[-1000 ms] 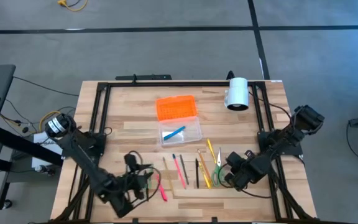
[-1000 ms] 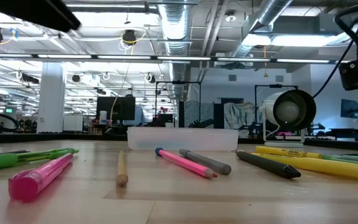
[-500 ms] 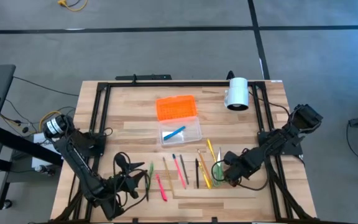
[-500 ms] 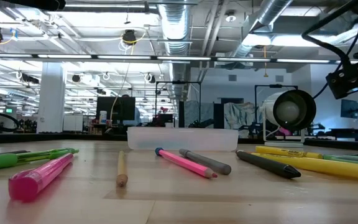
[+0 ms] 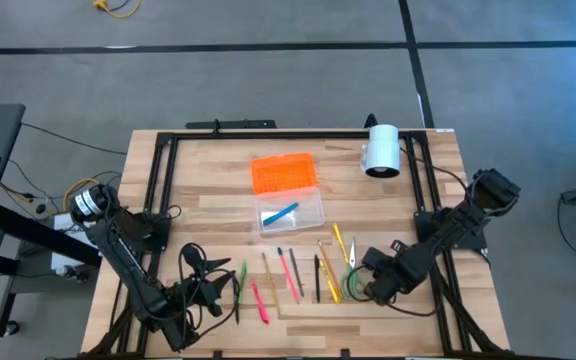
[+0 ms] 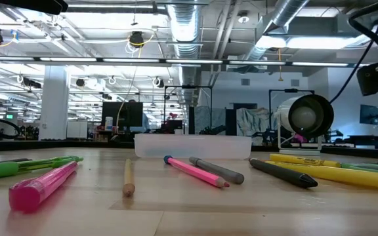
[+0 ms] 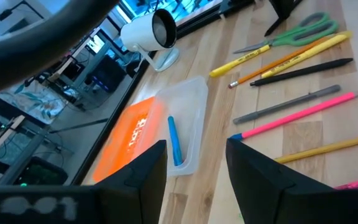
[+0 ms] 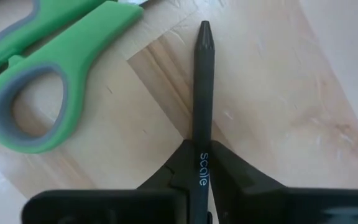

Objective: Pick & place school supplies into a supply box
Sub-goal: Put the right black pen into the supply box

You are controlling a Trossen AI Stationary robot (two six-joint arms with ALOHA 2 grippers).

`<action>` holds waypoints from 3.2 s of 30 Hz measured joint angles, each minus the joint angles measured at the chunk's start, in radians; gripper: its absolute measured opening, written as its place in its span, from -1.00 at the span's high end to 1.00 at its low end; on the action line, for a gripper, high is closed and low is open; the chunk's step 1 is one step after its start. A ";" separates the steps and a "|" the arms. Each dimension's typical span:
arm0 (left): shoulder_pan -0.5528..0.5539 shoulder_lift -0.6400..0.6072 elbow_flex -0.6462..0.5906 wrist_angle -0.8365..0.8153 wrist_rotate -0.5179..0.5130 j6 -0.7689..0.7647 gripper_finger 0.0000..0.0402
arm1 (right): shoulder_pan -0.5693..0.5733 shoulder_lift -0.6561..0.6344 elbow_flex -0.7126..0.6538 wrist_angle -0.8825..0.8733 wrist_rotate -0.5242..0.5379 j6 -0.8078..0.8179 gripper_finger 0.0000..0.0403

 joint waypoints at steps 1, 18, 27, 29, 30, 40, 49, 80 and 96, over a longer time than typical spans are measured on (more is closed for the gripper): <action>0.000 0.000 0.000 0.000 0.000 0.000 0.23 | 0.005 0.000 0.000 0.001 0.007 0.006 0.85; 0.000 0.000 0.000 0.000 0.000 0.001 0.23 | 0.021 0.001 -0.002 0.013 0.043 0.028 0.81; 0.000 0.000 0.000 0.000 0.000 0.001 0.23 | 0.020 0.001 -0.001 0.032 0.100 0.029 0.94; 0.000 0.000 0.000 0.000 0.000 0.001 0.23 | 0.020 0.001 -0.001 0.031 0.116 0.029 0.93; 0.000 0.000 0.000 0.000 0.000 0.001 0.23 | 0.020 0.001 -0.001 0.030 0.120 0.029 0.92; 0.000 0.000 0.000 0.000 0.000 0.002 0.23 | 0.020 0.001 0.000 0.021 0.112 0.028 0.92; 0.000 0.000 0.000 0.000 0.000 0.003 0.23 | 0.020 0.001 0.000 0.019 0.118 0.028 0.85; 0.000 0.000 0.000 0.000 0.000 0.003 0.23 | 0.021 0.000 0.001 0.014 0.128 0.001 0.88; 0.000 0.000 0.000 0.000 -0.018 0.003 0.23 | 0.020 -0.001 0.038 -0.068 0.178 -0.010 0.88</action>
